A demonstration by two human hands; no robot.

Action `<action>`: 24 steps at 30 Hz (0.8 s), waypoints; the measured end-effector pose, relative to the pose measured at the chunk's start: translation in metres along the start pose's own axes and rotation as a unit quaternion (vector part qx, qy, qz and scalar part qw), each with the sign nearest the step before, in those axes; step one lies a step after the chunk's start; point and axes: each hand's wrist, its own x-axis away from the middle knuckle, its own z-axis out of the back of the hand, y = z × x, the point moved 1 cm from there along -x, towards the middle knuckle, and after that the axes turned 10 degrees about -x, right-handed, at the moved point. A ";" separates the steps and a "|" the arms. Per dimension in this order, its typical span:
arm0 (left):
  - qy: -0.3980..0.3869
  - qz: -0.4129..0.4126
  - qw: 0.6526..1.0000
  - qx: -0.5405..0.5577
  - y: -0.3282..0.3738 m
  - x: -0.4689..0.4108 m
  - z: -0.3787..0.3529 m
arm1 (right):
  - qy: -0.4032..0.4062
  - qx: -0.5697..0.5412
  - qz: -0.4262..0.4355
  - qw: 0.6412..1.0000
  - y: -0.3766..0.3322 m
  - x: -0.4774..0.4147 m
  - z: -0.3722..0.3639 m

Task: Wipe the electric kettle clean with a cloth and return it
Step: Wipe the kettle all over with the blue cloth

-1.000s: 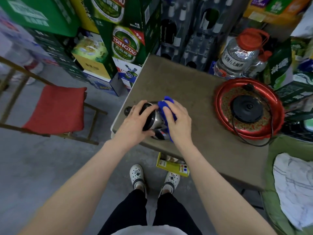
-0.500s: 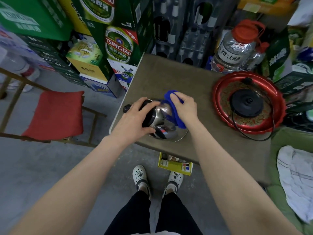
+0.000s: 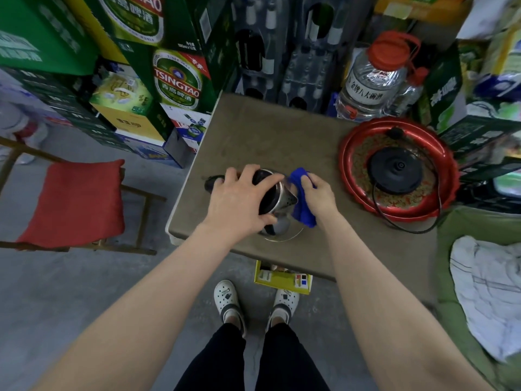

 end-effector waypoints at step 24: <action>0.021 0.148 0.897 0.417 -0.011 -0.031 -0.014 | 0.093 -0.132 0.067 0.985 0.005 0.044 0.028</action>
